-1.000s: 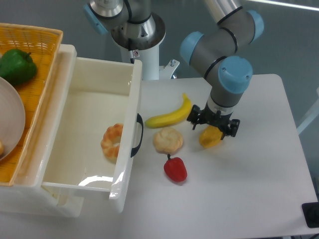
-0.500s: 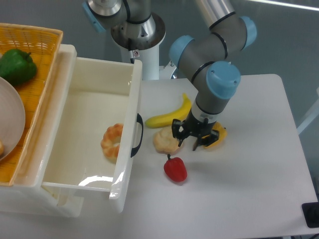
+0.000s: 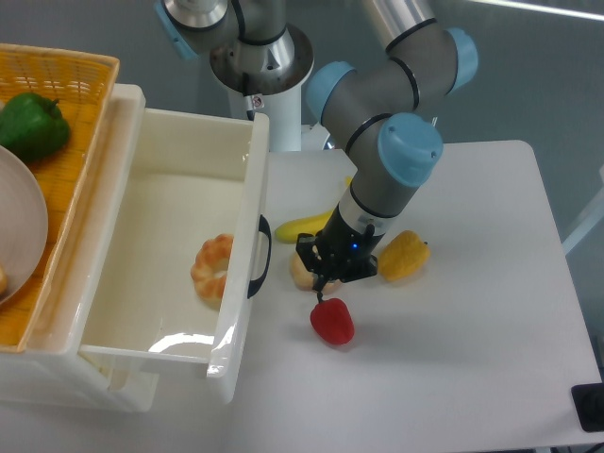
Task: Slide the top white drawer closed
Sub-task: 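Bring the gripper against the drawer front beside its black handle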
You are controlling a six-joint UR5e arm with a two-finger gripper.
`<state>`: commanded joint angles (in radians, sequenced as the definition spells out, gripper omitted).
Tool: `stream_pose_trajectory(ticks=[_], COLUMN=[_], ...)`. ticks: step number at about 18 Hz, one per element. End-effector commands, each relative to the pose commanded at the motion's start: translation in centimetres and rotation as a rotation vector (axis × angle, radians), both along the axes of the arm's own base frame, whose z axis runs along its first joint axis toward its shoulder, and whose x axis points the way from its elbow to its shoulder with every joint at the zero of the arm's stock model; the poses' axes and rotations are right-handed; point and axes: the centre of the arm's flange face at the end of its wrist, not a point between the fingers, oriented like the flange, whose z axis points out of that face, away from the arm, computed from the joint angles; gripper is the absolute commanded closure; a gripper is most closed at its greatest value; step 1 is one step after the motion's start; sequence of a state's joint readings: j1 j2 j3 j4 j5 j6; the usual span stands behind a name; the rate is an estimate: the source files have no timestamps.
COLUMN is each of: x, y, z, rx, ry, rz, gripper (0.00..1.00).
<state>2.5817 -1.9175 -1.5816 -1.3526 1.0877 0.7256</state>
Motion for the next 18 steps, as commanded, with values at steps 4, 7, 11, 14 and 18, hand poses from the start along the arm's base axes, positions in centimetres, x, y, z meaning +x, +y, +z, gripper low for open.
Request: stream_pose_trajectory(ticks=[4,7,11,14,18], x=[0.8,1.4,2.3,2.6,2.9], y=[-0.1,0.0,0.2,0.4,0.6], z=[0.5,0.7,1.5,1.6,2.3], rx=[-0.021,-0.015,0.005,0.013,0.035], ry=[-0.056,-0.086,-0.118,-0.125,-0.126], rz=[-0.001,0.000,0.002,-0.001,0.001], gripper=[1.00,1.00,1.00,1.00,1.00])
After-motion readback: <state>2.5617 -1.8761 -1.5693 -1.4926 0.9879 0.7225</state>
